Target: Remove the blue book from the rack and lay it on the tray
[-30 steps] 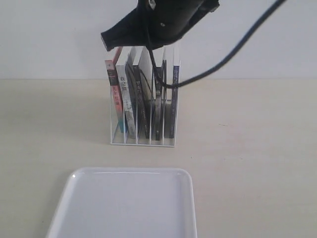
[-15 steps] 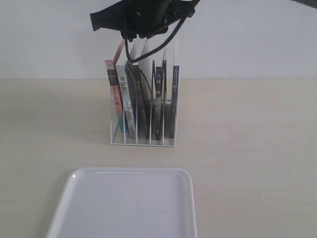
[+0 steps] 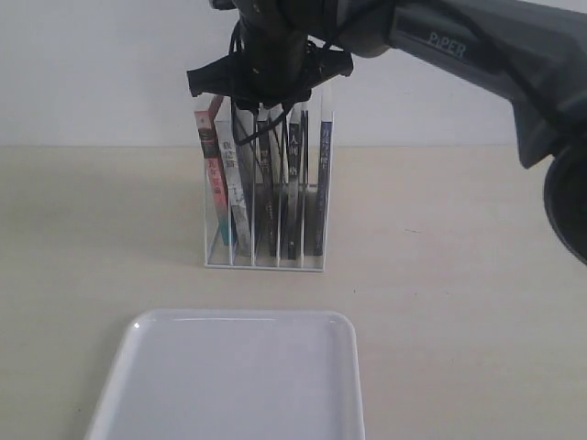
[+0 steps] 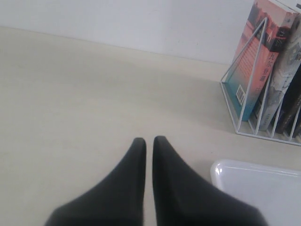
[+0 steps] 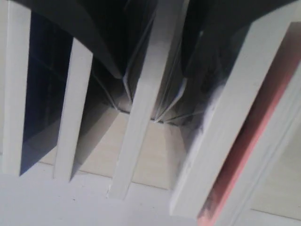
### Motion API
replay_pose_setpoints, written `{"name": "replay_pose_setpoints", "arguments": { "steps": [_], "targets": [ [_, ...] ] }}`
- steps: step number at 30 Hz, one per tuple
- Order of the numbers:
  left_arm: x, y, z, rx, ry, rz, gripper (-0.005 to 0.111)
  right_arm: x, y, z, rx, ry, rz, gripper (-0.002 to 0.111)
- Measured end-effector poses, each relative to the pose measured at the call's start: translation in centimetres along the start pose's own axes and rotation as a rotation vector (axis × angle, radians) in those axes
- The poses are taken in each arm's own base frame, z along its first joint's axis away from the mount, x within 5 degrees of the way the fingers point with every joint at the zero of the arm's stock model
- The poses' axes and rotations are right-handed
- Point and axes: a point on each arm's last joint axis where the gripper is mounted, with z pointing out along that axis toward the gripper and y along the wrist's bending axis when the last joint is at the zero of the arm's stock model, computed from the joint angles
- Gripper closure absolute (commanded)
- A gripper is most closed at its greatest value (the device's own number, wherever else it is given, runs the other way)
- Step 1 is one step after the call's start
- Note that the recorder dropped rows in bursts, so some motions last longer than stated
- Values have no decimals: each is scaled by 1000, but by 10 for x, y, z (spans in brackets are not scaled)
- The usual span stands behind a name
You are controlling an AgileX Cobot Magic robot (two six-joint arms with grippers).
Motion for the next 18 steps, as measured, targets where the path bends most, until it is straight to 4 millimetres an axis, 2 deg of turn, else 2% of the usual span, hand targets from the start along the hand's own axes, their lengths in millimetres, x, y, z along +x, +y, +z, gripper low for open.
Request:
{"name": "replay_pose_setpoints", "arguments": {
  "steps": [7, 10, 14, 16, 18],
  "targets": [
    [0, 0, 0, 0, 0, 0, 102, 1, 0, 4, -9, 8, 15, 73],
    [0, 0, 0, 0, 0, 0, 102, 4, 2, 9, -16, 17, 17, 81],
    [0, 0, 0, 0, 0, 0, 102, 5, 3, 12, -20, 23, 19, 101],
    [0, 0, 0, 0, 0, 0, 102, 5, 2, 12, -18, 23, 20, 106],
    [0, 0, 0, 0, 0, 0, 102, 5, 2, 12, -18, 23, 20, 105]
  ]
}}
